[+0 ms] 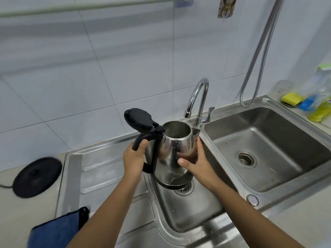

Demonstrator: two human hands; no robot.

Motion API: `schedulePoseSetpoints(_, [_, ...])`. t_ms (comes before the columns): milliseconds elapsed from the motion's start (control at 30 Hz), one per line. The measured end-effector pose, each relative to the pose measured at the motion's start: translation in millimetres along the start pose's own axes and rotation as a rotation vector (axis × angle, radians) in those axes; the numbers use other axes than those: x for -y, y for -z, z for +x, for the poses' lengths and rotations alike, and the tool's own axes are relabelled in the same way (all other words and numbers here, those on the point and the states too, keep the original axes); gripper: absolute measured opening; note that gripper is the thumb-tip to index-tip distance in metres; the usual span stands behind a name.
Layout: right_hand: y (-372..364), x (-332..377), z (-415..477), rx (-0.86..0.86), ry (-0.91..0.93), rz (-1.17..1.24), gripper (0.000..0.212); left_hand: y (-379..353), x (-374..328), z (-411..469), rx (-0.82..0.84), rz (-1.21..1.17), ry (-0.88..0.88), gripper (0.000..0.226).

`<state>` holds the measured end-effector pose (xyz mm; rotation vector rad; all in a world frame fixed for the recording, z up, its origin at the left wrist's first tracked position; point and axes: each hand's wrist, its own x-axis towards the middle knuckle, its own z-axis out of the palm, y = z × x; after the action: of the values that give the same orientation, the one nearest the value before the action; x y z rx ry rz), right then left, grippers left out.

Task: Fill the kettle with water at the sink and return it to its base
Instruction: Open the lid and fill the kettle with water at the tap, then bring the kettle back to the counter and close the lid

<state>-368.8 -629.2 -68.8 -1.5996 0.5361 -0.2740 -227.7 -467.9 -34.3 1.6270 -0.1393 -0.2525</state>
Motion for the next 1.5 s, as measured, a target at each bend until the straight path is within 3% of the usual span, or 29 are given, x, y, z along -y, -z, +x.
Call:
schedulePoseSetpoints(133, [-10,15,-23,-0.093,0.008,-0.038,0.137,5,-9,-27,-0.028,-0.014,-0.03,0.018])
schedulePoseSetpoints(367, [-27,24,-56,-0.096,0.039,-0.043,0.157,27,-16,-62,-0.059,0.023,-0.041,0.028])
schedulePoseSetpoints(567, [-65,30,-79,-0.057,0.053,-0.032,0.156,73,-17,-80,-0.118,0.034,-0.048,0.031])
schedulePoseSetpoints(767, [-133,42,-101,-0.03,0.087,-0.076,0.153,150,-18,-90,-0.175,0.04,-0.068,0.022])
schedulePoseSetpoints(1067, [-293,55,-141,-0.007,0.121,-0.051,0.149,313,-9,-92,-0.209,0.036,-0.121,0.056])
schedulePoseSetpoints(1233, [-378,58,-156,0.044,0.135,-0.058,0.142,400,-6,-95,-0.241,0.042,-0.108,0.026])
schedulePoseSetpoints(1500, [-467,57,-177,0.096,0.098,-0.022,0.14,492,16,-87,-0.287,0.049,-0.082,0.058])
